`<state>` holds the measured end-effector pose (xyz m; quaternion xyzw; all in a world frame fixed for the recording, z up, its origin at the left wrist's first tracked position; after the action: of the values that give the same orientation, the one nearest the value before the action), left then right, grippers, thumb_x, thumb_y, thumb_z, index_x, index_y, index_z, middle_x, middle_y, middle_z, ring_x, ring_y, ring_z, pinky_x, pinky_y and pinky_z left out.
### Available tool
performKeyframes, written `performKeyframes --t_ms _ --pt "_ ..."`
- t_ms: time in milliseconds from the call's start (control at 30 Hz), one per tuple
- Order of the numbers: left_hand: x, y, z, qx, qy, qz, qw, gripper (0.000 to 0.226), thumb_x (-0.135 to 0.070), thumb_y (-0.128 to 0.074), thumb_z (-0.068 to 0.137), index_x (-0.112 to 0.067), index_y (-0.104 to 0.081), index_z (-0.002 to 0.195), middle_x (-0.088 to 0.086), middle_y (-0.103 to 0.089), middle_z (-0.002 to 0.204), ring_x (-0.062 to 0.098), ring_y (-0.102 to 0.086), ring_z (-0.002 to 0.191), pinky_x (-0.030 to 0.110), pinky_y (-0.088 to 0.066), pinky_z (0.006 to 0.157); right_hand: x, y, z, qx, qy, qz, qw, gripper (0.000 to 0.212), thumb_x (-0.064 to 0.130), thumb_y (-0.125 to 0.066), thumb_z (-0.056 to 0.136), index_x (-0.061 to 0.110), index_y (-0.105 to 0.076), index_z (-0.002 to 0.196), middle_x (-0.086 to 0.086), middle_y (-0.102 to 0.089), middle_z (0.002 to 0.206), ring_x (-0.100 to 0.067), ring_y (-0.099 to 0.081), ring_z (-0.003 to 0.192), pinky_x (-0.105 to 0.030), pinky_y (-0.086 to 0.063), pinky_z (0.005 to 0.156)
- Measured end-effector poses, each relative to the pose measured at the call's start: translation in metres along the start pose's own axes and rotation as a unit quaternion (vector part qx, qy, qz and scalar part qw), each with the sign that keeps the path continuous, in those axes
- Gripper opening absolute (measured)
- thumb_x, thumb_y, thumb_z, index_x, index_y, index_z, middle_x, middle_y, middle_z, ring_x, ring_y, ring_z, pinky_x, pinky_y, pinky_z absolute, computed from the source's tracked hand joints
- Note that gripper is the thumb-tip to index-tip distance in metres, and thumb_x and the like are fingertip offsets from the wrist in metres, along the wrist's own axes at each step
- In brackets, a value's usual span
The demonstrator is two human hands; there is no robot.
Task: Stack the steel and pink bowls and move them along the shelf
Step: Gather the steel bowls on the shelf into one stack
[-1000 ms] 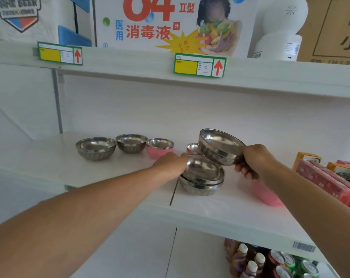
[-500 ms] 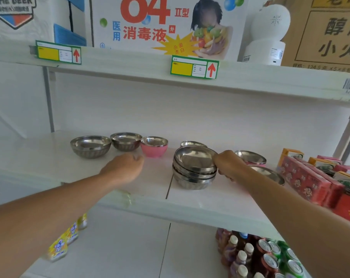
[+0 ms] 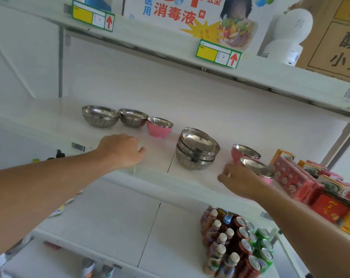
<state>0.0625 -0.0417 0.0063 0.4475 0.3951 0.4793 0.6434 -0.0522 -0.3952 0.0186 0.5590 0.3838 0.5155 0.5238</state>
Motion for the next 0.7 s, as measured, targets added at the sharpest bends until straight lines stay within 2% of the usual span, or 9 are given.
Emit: performKeyframes --t_ms 67,167,233,367,500,600,700 --pt "0.003 0.007 -0.018 0.013 0.010 0.002 1.000 0.058 -0.065 -0.037 0.102 -0.029 -0.073 0.130 0.001 -0.070 0.135 0.030 -0.068 0.121 0.041 -0.050 0.090 0.014 -0.002 -0.013 0.027 0.041 0.016 0.999 0.025 0.050 -0.061 0.101 0.029 -0.069 0.109 0.006 -0.071 0.101 -0.012 -0.068 0.090 -0.032 -0.053 0.077" --pt "0.008 0.021 -0.051 0.042 0.032 0.002 0.999 0.064 -0.069 -0.036 0.102 -0.035 -0.064 0.149 -0.002 -0.059 0.157 0.029 -0.057 0.141 0.043 -0.047 0.106 0.040 -0.002 -0.026 0.036 0.114 0.038 0.992 0.035 0.053 -0.061 0.102 0.031 -0.068 0.130 0.006 -0.073 0.117 -0.012 -0.069 0.104 -0.035 -0.056 0.095" --pt "0.011 0.032 -0.078 0.053 0.057 0.005 0.997 0.070 -0.074 -0.034 0.102 -0.039 -0.055 0.158 -0.003 -0.051 0.166 0.028 -0.049 0.150 0.045 -0.043 0.116 0.056 -0.003 -0.036 0.040 0.157 0.067 0.985 0.046 0.057 -0.059 0.102 0.033 -0.063 0.141 0.005 -0.068 0.133 -0.014 -0.064 0.119 -0.037 -0.051 0.106" --pt "0.016 0.052 -0.131 0.074 0.089 0.031 0.993 0.078 -0.077 -0.032 0.102 -0.039 -0.038 0.169 -0.007 -0.035 0.178 0.025 -0.035 0.161 0.045 -0.032 0.127 0.088 -0.013 -0.055 0.060 0.239 0.105 0.964 0.059 0.060 -0.059 0.102 0.035 -0.055 0.155 0.006 -0.057 0.158 -0.017 -0.055 0.141 -0.034 -0.040 0.112" --pt "0.022 0.062 -0.174 0.109 0.124 0.039 0.986 0.082 -0.081 -0.029 0.101 -0.038 -0.035 0.171 -0.006 -0.029 0.181 0.028 -0.032 0.162 0.051 -0.034 0.127 0.116 -0.026 -0.070 0.070 0.278 0.127 0.950 0.063 0.061 -0.058 0.102 0.035 -0.050 0.159 0.003 -0.054 0.162 -0.020 -0.052 0.146 -0.040 -0.041 0.120" --pt "0.036 0.071 -0.194 0.108 0.139 0.031 0.984 0.082 -0.082 -0.029 0.099 -0.037 -0.042 0.167 0.000 -0.041 0.175 0.030 -0.041 0.157 0.049 -0.039 0.122 0.136 -0.030 -0.077 0.075 0.285 0.141 0.945 0.070 0.062 -0.056 0.102 0.032 -0.040 0.163 -0.002 -0.057 0.158 -0.023 -0.057 0.140 -0.043 -0.045 0.116" --pt "0.053 0.078 -0.205 0.093 0.142 0.025 0.985 0.076 -0.079 -0.029 0.103 -0.029 -0.057 0.153 0.004 -0.061 0.156 0.029 -0.058 0.139 0.043 -0.048 0.105 0.155 -0.030 -0.080 0.061 0.288 0.141 0.945 0.068 0.064 -0.051 0.103 0.030 -0.039 0.161 -0.002 -0.062 0.152 -0.023 -0.060 0.134 -0.044 -0.047 0.112"
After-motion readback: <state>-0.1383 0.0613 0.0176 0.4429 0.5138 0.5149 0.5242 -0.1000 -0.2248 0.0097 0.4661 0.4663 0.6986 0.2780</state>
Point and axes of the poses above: each hand's wrist, its own z-axis towards the middle knuckle, its own y-axis out of the back of the hand, x = y × z, the point moved 8 cm from there along z, towards the middle knuckle
